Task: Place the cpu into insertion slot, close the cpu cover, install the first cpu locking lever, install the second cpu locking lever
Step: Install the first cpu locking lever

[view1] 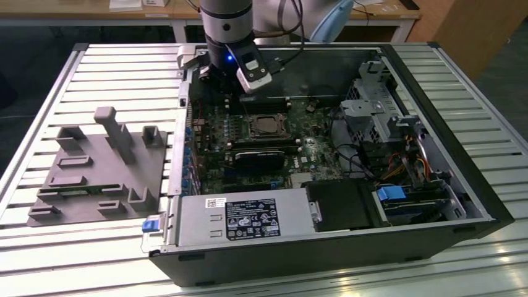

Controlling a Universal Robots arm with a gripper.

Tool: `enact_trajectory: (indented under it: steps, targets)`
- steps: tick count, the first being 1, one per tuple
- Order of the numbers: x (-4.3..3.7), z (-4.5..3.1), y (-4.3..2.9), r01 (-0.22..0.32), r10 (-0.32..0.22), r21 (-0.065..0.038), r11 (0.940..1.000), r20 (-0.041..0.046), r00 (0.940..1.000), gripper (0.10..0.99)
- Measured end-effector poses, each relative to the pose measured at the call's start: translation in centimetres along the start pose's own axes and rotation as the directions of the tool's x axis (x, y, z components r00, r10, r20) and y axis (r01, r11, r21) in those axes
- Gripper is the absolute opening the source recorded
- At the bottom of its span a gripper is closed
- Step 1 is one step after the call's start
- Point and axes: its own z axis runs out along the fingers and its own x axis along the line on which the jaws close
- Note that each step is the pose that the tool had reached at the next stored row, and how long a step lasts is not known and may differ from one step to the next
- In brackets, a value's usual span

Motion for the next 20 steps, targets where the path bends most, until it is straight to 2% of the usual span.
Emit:
enact_trajectory:
  steps: [4,8,9,13,14,20]
  targets:
    - [0.25,0.01,-0.02,-0.002,0.002,-0.036,0.9994,-0.0022,1.0000,0.102]
    - [0.46,0.09,-0.05,-0.003,0.003,-0.058,0.9983,-0.0038,1.0000,0.102]
    - [0.49,0.12,-0.05,-0.004,0.003,-0.068,0.9977,-0.0044,1.0000,0.102]
    - [0.56,0.18,-0.07,-0.007,0.006,-0.120,0.9928,-0.0080,1.0000,0.102]
    - [0.57,0.21,-0.07,-0.007,0.006,-0.125,0.9922,-0.0083,0.9999,0.102]
    - [0.14,0.45,-0.08,-0.007,0.006,-0.125,0.9921,-0.0084,0.9999,0.102]
